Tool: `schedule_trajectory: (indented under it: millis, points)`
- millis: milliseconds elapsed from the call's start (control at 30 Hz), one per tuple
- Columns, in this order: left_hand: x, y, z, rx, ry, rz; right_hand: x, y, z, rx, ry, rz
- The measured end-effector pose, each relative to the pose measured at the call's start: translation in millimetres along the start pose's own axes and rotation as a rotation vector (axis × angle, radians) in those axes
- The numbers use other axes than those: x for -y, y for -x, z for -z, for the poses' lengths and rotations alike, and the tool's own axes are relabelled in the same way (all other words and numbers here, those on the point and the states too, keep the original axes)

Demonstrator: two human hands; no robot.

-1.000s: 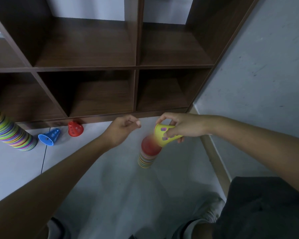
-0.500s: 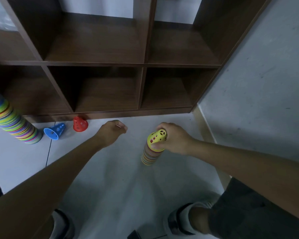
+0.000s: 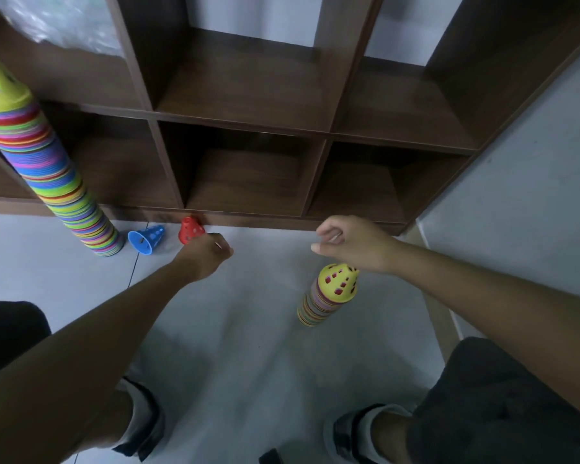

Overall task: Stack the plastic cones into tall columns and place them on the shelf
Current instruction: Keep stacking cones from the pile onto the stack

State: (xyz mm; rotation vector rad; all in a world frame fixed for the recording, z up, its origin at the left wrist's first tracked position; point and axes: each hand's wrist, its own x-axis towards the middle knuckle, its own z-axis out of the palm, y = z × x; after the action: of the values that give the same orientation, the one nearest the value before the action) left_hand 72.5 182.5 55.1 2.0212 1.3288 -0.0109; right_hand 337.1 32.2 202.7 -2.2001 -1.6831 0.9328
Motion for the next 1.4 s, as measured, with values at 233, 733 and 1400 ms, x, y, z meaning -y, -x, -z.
schedule_trajectory:
  millis: [233, 733, 1400]
  points:
    - [50, 8, 22, -0.108, -0.037, 0.169, 58, -63, -29, 0.096, 0.064, 0.079]
    - [158, -25, 25, -0.298, -0.095, 0.311, 101, -213, -188, 0.226, 0.108, 0.135]
    - [167, -72, 15, -0.240, 0.012, 0.237, 96, -258, -253, 0.204, 0.569, 0.118]
